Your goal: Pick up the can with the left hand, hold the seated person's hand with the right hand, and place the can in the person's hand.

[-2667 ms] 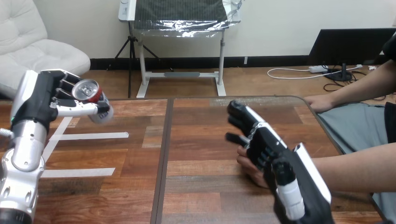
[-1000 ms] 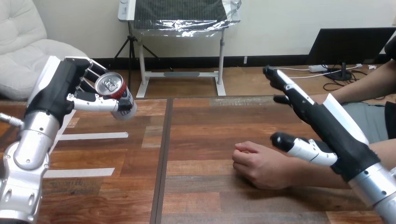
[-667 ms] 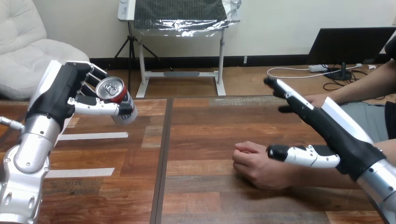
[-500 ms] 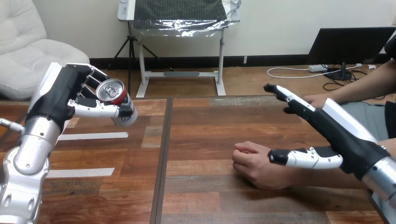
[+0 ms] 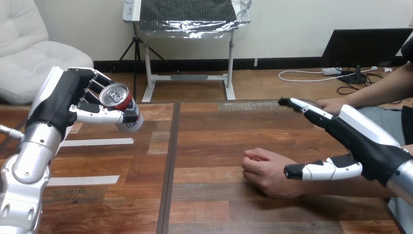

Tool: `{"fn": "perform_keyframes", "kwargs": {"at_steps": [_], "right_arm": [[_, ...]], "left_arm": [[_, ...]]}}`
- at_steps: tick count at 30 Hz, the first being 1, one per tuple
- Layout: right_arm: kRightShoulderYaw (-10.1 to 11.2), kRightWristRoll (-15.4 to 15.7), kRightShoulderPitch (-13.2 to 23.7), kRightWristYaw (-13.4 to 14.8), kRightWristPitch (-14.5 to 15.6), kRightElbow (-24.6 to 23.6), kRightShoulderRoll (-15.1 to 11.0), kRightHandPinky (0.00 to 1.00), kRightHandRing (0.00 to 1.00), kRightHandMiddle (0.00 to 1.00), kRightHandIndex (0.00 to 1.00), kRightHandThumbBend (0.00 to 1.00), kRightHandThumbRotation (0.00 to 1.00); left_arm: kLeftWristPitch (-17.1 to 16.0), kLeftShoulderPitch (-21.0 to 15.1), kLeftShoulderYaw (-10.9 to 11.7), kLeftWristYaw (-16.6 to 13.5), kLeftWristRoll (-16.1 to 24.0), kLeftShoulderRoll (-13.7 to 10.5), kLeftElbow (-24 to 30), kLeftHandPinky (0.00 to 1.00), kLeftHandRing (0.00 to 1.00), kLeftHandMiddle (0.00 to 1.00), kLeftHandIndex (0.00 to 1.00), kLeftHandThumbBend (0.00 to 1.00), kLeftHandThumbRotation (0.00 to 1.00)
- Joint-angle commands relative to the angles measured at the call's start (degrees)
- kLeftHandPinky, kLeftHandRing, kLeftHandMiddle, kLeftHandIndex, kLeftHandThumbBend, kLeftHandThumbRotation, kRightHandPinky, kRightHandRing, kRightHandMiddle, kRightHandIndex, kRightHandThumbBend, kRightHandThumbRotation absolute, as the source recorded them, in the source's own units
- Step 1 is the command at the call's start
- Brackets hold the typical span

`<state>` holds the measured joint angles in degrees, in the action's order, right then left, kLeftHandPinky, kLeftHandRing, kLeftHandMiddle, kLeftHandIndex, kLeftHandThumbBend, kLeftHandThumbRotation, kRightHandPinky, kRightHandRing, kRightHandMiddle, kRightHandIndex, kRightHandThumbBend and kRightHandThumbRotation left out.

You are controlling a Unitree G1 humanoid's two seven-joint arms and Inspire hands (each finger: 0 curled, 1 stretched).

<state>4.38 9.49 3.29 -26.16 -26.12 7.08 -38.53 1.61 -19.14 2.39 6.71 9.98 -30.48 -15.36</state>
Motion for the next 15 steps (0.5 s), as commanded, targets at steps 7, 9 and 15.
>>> {"fn": "perform_keyframes", "kwargs": {"at_steps": [7, 9, 15], "right_arm": [[-0.7, 2.3, 5.3, -1.1, -0.9, 3.5, -2.8, 0.9, 0.92, 0.93, 0.92, 0.98, 0.6], [-0.7, 3.2, 5.6, -0.9, -1.4, 4.2, -3.0, 0.89, 0.91, 0.92, 0.92, 0.99, 0.59], [-1.1, 4.7, 6.5, -0.7, -2.8, 6.2, -3.7, 0.89, 0.91, 0.91, 0.91, 1.0, 0.58]], "left_arm": [[-0.2, -2.5, 1.7, 0.0, -0.2, -0.6, 3.3, 0.3, 0.36, 0.4, 0.42, 0.8, 0.0], [-0.1, -2.5, 1.6, -0.1, -0.1, -0.6, 3.4, 0.3, 0.36, 0.4, 0.42, 0.8, 0.0], [-0.5, -2.6, 1.7, 0.0, -0.3, -0.6, 3.1, 0.3, 0.36, 0.4, 0.42, 0.79, 0.0]]}}
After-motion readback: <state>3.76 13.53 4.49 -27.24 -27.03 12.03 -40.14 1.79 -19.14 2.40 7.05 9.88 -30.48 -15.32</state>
